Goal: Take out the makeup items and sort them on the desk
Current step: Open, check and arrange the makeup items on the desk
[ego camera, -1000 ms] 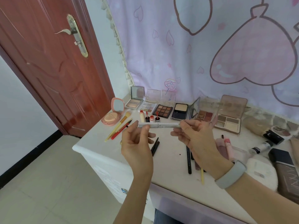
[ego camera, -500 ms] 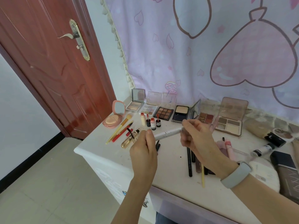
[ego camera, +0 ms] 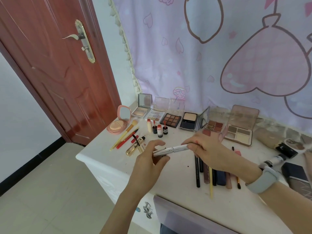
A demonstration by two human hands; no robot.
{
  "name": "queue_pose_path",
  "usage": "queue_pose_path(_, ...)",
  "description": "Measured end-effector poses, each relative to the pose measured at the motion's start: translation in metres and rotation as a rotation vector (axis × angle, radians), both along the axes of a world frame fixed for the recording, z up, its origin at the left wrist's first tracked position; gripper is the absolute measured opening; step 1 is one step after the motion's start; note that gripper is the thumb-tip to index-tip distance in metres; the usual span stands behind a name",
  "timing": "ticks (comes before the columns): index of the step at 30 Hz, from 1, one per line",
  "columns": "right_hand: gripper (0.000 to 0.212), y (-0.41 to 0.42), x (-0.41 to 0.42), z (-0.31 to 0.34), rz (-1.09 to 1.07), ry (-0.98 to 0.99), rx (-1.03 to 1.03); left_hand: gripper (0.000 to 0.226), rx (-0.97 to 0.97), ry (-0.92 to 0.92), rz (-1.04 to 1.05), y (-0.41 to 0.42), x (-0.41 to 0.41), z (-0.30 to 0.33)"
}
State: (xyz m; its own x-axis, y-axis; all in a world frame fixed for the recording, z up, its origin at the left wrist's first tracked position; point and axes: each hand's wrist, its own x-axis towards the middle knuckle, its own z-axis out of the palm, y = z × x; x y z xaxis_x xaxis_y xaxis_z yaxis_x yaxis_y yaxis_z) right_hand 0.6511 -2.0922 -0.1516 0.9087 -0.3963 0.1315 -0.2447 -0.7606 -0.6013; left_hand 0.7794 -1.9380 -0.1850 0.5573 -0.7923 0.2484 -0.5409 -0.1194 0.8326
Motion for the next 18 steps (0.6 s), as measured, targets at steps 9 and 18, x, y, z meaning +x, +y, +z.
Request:
queue_pose_path(9,0.019,-0.006,-0.005,-0.011,0.131,0.121,-0.204,0.007,0.143,-0.136,-0.114,0.005,0.005,0.002)
queue_pose_path(18,0.02,-0.022,-0.016,-0.002,0.018,-0.045,-0.411,0.02,0.262,-0.055,-0.218,0.008,0.023,0.008)
